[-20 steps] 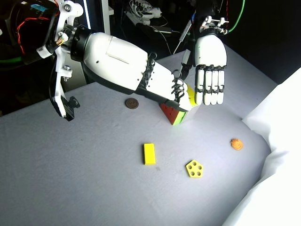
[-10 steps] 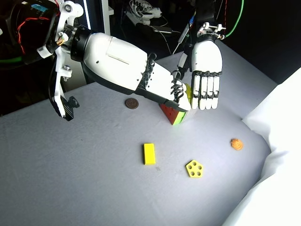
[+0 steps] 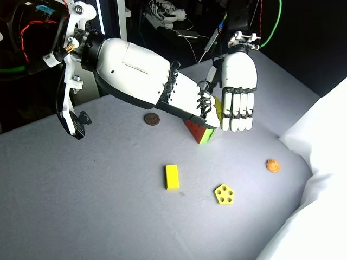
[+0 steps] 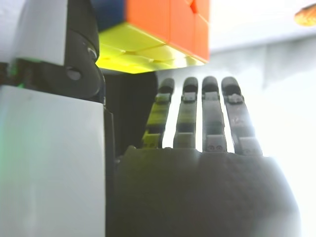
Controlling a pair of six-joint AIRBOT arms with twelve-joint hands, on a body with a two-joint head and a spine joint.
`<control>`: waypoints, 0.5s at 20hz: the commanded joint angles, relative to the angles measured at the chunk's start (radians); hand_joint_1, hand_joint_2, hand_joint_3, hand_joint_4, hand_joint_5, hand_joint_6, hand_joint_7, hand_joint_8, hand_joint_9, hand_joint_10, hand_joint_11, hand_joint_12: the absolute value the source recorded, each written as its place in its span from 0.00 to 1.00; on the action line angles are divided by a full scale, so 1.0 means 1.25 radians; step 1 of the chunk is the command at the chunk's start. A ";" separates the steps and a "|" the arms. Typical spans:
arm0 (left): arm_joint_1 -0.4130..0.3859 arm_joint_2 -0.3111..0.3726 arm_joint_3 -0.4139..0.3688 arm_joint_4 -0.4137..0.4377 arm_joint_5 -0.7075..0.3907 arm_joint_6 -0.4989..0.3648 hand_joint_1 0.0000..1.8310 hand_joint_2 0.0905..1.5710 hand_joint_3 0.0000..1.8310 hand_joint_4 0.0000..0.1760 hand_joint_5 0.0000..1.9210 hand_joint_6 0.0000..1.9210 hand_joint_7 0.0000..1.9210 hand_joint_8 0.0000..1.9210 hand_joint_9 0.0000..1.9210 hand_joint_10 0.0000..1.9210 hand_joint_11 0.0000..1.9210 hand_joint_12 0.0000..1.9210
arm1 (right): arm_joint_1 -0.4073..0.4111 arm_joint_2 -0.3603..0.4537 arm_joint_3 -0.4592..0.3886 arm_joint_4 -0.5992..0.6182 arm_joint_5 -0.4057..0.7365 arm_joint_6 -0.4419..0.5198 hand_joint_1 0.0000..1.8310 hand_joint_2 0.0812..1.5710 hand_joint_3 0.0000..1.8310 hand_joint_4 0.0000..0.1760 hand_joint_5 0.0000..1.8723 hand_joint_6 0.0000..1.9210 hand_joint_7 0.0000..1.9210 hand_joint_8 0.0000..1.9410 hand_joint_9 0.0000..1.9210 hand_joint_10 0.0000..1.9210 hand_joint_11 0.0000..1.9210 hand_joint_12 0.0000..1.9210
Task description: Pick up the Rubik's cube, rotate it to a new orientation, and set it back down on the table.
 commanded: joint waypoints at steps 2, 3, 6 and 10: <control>-0.002 -0.005 0.008 0.006 -0.042 0.011 0.50 0.63 0.00 0.14 0.00 0.00 0.00 0.00 0.00 0.00 0.00 0.00 | 0.006 0.003 -0.001 0.004 0.090 -0.003 0.09 0.78 0.00 0.00 0.04 0.00 0.05 0.00 0.04 0.00 0.00 0.00; -0.001 -0.009 0.010 0.006 -0.042 0.011 0.50 0.63 0.00 0.15 0.00 0.00 0.00 0.00 0.00 0.00 0.00 0.00 | 0.006 0.003 -0.001 0.004 0.090 -0.004 0.09 0.78 0.00 0.00 0.04 0.00 0.05 0.00 0.05 0.00 0.00 0.00; 0.006 -0.020 0.015 0.003 -0.042 0.011 0.52 0.62 0.00 0.21 0.00 0.00 0.00 0.00 0.00 0.00 0.00 0.00 | 0.006 0.002 -0.001 0.004 0.086 -0.009 0.09 0.78 0.00 0.00 0.05 0.00 0.05 0.00 0.04 0.00 0.00 0.00; 0.013 -0.034 0.026 0.001 -0.042 0.012 0.50 0.62 0.00 0.21 0.00 0.00 0.00 0.00 0.00 0.00 0.00 0.00 | 0.006 0.001 -0.001 0.004 0.084 -0.013 0.09 0.78 0.00 0.00 0.04 0.00 0.06 0.00 0.04 0.00 0.00 0.00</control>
